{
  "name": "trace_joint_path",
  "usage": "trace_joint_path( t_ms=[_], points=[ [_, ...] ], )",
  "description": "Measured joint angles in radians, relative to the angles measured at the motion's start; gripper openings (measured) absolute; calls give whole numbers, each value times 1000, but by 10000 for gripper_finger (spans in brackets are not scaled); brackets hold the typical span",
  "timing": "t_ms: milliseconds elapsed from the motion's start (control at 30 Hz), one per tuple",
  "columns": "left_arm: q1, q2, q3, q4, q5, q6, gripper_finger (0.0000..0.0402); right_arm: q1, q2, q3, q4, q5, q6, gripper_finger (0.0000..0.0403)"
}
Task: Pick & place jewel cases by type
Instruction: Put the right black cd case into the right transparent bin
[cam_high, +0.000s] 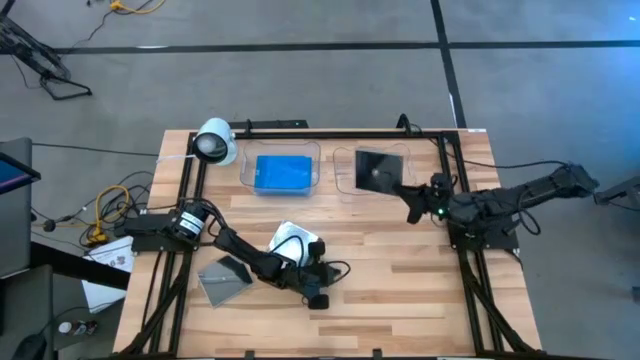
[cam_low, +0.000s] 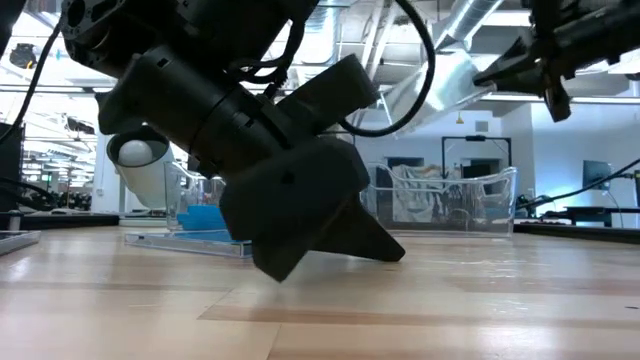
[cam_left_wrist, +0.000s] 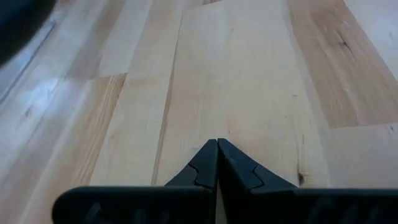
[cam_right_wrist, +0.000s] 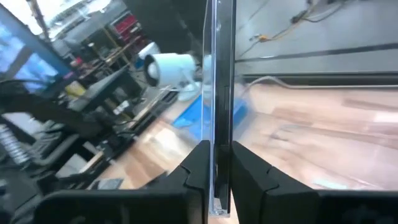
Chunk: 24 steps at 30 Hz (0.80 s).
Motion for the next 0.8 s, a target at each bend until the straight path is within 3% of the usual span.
trace_joint_path(
  t_ms=[433,633,800],
  points=[
    [-40,1,29,-11,-27,76,0,-383,3,0,-26,-364,21,39],
    [-65,2,71,-19,-49,179,0,-486,4,0,-27,-487,13,39],
    [-83,3,93,-40,-125,226,0,-541,35,0,-50,-546,10,45]
  ],
)
